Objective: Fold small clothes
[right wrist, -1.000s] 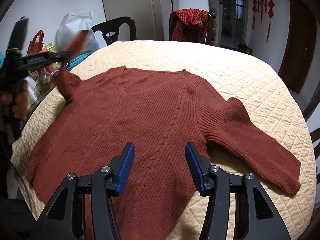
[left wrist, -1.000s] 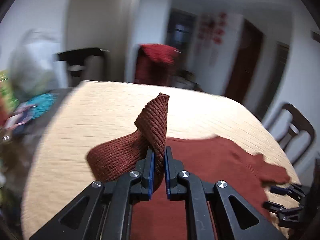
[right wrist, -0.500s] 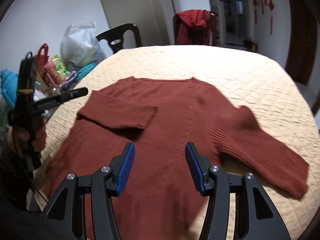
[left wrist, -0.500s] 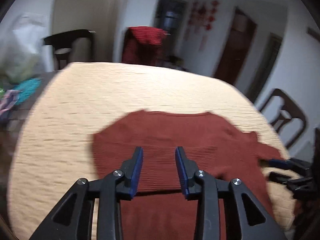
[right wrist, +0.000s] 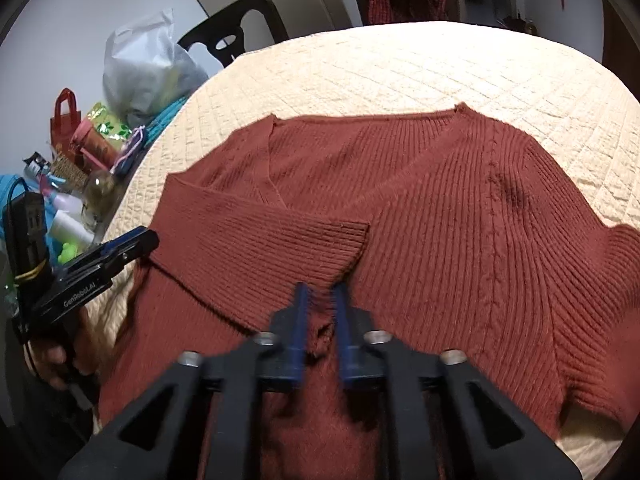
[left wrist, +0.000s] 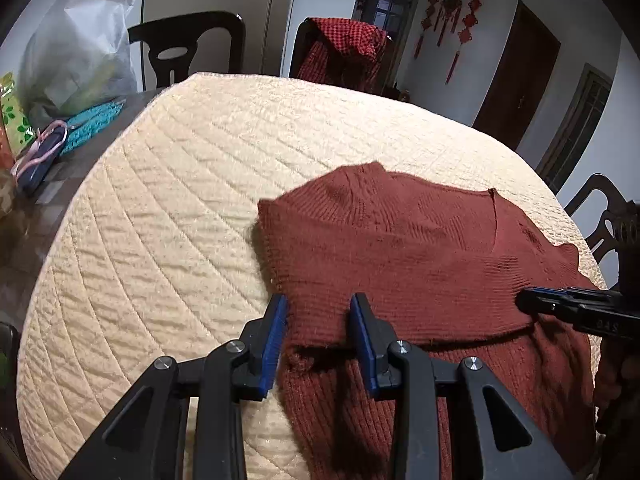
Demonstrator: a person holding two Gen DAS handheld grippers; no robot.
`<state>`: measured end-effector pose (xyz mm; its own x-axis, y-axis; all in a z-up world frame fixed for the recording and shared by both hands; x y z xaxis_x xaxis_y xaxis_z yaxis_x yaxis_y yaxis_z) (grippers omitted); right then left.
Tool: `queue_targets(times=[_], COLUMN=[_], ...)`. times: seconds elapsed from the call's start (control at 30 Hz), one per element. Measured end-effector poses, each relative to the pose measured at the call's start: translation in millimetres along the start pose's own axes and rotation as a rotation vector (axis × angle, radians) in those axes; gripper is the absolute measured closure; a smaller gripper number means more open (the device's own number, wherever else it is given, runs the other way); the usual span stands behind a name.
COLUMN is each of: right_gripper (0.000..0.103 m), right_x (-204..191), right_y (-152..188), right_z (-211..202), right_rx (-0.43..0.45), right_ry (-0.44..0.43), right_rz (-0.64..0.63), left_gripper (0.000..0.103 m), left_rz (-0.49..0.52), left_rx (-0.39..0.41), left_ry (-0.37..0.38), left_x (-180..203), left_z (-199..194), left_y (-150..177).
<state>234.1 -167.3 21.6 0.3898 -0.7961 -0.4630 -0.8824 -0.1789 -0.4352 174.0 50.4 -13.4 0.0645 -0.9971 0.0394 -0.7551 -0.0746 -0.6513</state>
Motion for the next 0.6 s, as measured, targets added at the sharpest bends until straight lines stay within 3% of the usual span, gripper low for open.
queue_targets(times=[0.2,0.4,0.6], right_gripper=[0.098,0.098,0.096], right_x=[-12.2,17.6,8.0], right_y=[-19.4,-16.8,-16.5], right_z=[-20.9,-0.7,-13.4], right_rx=[0.082,0.027,0.049], right_ry=[-0.014,0.019,0.062], right_rz=[-0.07,-0.013,-0.053], left_gripper=[0.067,0.067,0.067], left_rz=[0.014,0.037,0.029], left_rx=[0.067,-0.013,0.028], left_ry=[0.001,-0.001,-0.009], left_x=[1.8,2.7,0.0], left_z=[-6.9,20.6,9.5], left_y=[-24.4,-12.0,-19.9])
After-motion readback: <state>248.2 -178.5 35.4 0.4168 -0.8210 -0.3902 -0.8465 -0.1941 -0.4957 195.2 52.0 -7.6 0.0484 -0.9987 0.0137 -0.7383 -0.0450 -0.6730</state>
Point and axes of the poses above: each gripper's, at about its wrist camera, not at the fingertips, and z roughly the way its jaws point, x to its right, y to its underside, the point moved 4 cm from there along z, roughly the way its jaws point, and after that the axes turned 10 degrees about -y, right-handed, at the moved point
